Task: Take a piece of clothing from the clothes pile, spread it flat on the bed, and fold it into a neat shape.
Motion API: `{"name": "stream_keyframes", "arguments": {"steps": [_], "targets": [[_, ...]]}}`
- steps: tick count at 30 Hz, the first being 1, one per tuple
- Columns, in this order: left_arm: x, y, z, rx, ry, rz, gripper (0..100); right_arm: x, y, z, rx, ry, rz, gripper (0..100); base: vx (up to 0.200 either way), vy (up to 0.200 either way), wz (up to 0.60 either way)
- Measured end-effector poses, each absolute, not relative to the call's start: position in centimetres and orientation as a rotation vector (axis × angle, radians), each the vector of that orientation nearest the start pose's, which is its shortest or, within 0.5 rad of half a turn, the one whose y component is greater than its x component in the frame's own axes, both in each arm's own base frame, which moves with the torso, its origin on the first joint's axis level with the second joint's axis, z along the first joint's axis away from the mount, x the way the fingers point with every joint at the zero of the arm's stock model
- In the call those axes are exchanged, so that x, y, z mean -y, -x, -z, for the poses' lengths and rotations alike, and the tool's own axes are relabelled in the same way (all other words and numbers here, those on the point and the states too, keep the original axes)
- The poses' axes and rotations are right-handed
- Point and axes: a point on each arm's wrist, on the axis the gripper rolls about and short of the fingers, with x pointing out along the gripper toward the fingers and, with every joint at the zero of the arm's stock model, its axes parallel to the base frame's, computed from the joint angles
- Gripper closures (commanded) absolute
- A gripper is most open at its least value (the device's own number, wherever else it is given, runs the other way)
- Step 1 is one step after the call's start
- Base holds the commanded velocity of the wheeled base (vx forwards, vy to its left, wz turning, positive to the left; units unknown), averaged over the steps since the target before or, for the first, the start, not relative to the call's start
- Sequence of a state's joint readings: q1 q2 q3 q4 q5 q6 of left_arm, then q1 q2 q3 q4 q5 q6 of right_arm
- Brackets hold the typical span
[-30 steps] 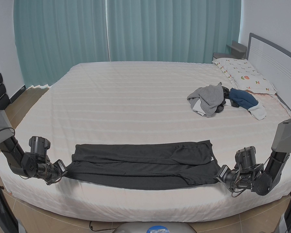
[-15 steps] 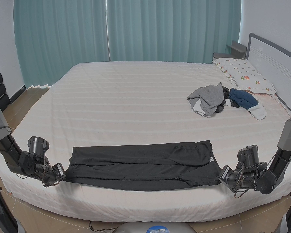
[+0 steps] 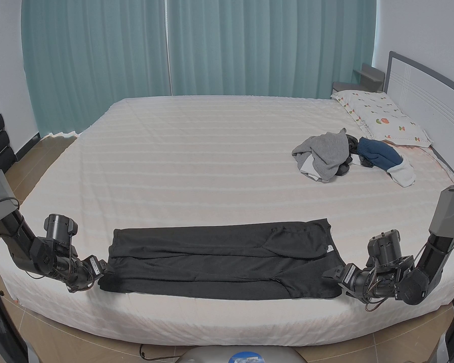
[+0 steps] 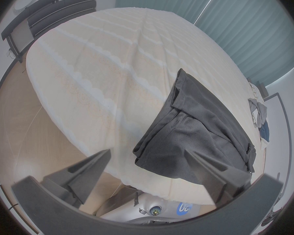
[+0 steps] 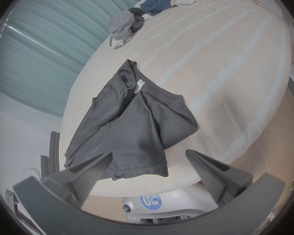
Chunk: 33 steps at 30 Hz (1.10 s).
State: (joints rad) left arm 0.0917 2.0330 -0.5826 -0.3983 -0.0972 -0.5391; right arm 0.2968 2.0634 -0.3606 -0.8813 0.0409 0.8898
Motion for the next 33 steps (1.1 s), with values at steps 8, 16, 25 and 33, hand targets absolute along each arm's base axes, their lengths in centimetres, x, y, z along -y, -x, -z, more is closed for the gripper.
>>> {"name": "stream_keyframes", "arguments": {"steps": [8, 16, 25, 33], "targets": [[-1.8, -29.4, -2.5, -0.93, 0.668, -0.216, 0, -6.1, -25.5, -3.3, -0.784, -0.722, 0.055, 0, 0.0, 0.0, 0.0], [0.3, -31.9, -2.3, -0.893, 0.724, -0.172, 0, -5.0, -26.2, -4.3, -0.725, -0.735, 0.061, 0, 0.0, 0.0, 0.0], [1.3, -33.4, -0.6, -0.919, 0.702, -0.171, 100, -5.0, -26.7, -4.7, -0.718, -0.752, 0.021, 0, 0.0, 0.0, 0.0], [0.4, -33.3, -0.2, -0.918, 0.706, -0.215, 100, -5.6, -27.2, -4.3, -0.767, -0.734, -0.093, 0, 0.0, 0.0, 0.0]]}}
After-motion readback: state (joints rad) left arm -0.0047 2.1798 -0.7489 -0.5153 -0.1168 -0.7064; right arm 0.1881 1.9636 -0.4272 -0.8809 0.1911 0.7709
